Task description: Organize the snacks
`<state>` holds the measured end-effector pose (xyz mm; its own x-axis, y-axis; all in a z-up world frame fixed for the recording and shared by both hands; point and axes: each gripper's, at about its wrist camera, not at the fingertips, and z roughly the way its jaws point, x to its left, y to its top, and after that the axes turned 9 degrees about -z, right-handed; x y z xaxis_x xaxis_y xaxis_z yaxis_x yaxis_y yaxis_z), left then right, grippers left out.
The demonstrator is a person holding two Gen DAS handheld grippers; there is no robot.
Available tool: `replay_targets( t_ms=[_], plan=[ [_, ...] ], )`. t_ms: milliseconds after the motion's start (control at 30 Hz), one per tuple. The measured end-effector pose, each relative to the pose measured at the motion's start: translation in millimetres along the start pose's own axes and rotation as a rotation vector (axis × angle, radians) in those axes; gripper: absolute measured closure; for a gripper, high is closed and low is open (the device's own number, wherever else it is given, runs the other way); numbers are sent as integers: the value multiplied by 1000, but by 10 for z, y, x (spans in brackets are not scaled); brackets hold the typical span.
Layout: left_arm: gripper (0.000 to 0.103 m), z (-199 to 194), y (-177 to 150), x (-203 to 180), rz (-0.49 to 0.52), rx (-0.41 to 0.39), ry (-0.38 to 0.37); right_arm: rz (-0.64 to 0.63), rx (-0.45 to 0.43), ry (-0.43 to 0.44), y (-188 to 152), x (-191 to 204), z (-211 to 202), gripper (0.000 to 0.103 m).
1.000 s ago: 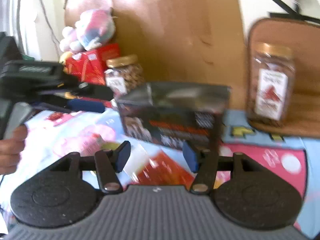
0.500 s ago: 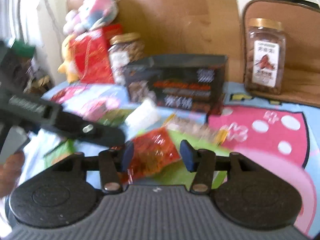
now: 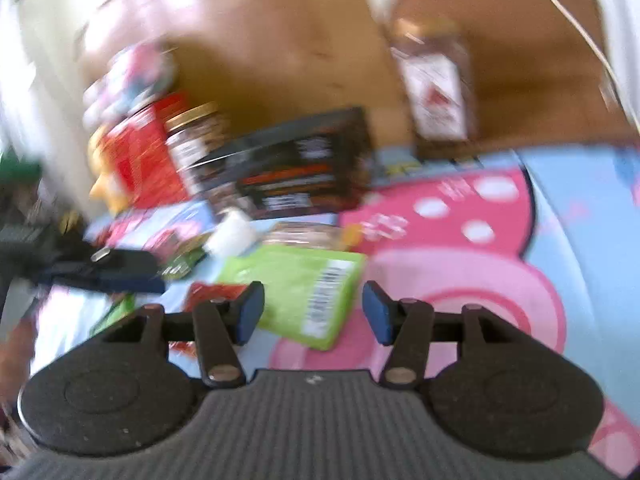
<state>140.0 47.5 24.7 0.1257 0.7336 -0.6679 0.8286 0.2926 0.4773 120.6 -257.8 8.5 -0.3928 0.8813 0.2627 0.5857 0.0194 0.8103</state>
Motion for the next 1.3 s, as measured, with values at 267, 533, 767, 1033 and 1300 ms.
replay_targets(
  t_ms=[267, 533, 767, 1033, 1300],
  plan=[
    [43, 106, -35, 24, -29, 35, 9, 139, 6, 103, -51, -78, 181, 86],
    [39, 175, -48, -87, -63, 90, -97, 270, -139, 156, 78, -244, -155, 91],
    [34, 248, -100, -160, -148, 157, -227, 173, -254, 124, 201, -69, -349, 91],
    [29, 404, -184, -133, -280, 187, -330, 199, -239, 95, 50, -2, -423, 92],
    [29, 617, -339, -190, -331, 150, -321, 302, -211, 108, -40, -132, -467, 92]
  ],
)
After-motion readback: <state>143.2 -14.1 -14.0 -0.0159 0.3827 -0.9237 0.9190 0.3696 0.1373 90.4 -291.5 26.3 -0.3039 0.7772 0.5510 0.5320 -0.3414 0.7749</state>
